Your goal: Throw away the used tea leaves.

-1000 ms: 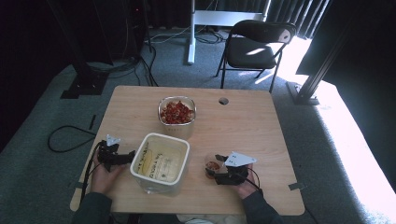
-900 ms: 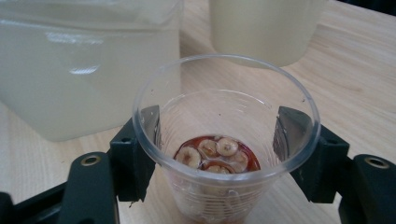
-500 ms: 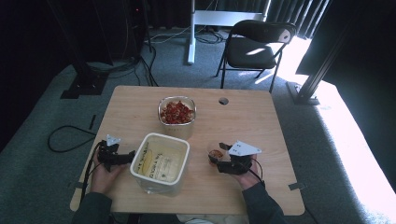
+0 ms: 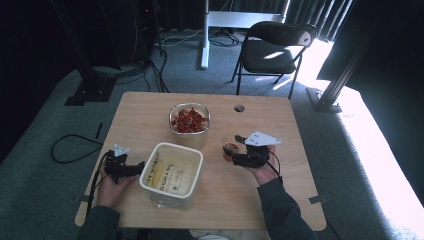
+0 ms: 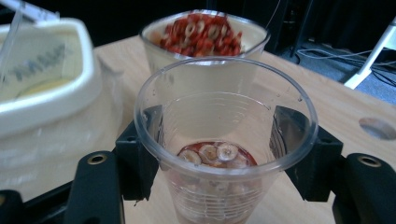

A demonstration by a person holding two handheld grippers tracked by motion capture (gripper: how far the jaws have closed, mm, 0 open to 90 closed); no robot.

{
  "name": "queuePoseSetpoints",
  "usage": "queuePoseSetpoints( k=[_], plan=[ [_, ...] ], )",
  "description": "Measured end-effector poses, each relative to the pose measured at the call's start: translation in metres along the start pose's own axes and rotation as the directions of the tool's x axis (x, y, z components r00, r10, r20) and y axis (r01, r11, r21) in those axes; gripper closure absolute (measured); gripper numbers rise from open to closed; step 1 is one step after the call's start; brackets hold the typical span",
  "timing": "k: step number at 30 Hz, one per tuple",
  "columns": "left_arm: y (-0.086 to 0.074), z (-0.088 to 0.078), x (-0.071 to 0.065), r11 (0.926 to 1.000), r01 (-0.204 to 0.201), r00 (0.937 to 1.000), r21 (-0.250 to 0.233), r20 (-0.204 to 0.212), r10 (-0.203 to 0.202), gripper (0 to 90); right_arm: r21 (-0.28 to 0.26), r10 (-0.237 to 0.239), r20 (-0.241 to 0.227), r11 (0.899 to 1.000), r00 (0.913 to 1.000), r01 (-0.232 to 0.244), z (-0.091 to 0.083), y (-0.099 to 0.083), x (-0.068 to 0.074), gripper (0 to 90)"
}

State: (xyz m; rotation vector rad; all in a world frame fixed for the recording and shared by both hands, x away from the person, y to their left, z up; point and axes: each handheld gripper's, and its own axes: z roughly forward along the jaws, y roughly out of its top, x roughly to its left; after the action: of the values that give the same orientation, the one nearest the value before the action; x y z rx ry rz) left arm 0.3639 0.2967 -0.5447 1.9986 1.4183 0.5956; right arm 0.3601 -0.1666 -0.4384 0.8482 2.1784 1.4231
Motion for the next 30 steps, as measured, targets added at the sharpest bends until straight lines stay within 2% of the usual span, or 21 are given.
queuePoseSetpoints(
  k=[2,4,11,24,30],
  plan=[
    [0.0,0.0,0.0,1.0,0.0,1.0,0.0,0.0,0.0,10.3,-0.01,0.005,0.003,1.0,1.0,-0.005,0.005,0.011,-0.007,35.4],
    [0.0,0.0,0.0,1.0,-0.004,1.0,0.001,-0.001,0.004,10.3,-0.012,0.005,0.006,1.0,1.0,-0.005,0.006,0.014,-0.009,35.5],
    [0.0,0.0,0.0,1.0,-0.002,1.0,0.0,-0.001,0.002,10.3,-0.028,0.005,0.026,1.0,0.9996,-0.005,0.02,0.04,-0.023,36.3],
    [0.0,0.0,0.0,1.0,-0.002,1.0,0.0,0.0,0.002,10.3,-0.049,0.036,0.051,0.998,0.998,-0.034,0.041,0.074,-0.043,36.8],
    [0.0,0.0,0.0,1.0,-0.004,1.0,0.001,0.0,0.004,10.3,-0.066,0.056,0.045,0.996,0.9974,-0.053,0.05,0.089,-0.049,37.2]
  ],
)
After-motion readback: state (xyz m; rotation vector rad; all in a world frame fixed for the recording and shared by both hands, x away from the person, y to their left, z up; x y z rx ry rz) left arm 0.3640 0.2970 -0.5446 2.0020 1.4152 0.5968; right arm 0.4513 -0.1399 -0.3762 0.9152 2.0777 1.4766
